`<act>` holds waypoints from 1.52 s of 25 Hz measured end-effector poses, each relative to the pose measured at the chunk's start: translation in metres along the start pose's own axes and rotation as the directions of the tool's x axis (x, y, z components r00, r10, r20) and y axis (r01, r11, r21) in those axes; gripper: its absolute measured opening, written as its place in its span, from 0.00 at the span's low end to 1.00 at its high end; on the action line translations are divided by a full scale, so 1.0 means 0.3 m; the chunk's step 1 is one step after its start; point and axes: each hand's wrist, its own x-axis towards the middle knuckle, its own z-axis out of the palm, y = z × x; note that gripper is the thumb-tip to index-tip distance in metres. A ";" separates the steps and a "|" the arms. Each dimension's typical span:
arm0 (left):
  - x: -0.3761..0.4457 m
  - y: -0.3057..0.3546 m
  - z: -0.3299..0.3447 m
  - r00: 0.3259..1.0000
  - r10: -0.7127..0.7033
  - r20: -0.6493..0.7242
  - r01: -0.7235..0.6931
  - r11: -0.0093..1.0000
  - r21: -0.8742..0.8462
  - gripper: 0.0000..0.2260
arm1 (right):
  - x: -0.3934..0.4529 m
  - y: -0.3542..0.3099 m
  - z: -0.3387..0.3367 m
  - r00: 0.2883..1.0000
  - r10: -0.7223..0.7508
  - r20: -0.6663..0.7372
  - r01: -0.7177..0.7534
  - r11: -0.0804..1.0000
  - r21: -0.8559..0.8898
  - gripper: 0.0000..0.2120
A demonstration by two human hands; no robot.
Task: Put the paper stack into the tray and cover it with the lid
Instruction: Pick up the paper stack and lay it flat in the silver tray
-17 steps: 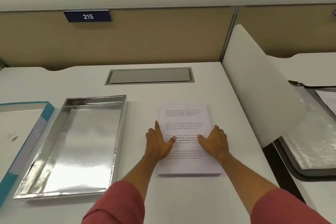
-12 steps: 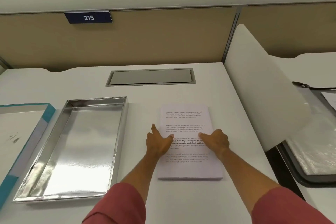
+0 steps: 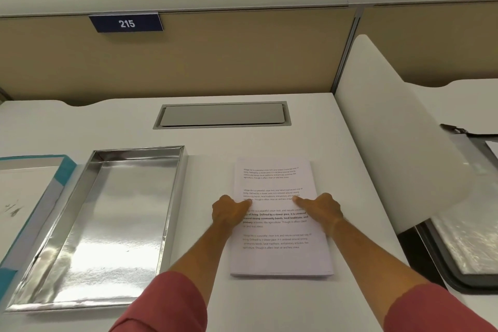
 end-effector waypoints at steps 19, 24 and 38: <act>0.055 -0.035 -0.049 0.996 0.028 0.089 -0.002 0.959 -0.284 0.08 | 0.067 0.037 -0.073 0.970 0.077 0.232 -0.163 0.912 0.376 0.09; 0.073 -0.039 -0.059 0.978 0.074 0.195 -0.018 0.961 -0.276 0.06 | 0.070 0.040 -0.061 0.978 0.012 0.207 -0.092 0.918 0.385 0.07; -0.130 0.117 -0.264 0.831 0.547 -0.102 -0.548 0.771 -0.324 0.06 | -0.088 -0.110 -0.178 0.847 -0.527 -0.070 0.500 0.746 0.440 0.07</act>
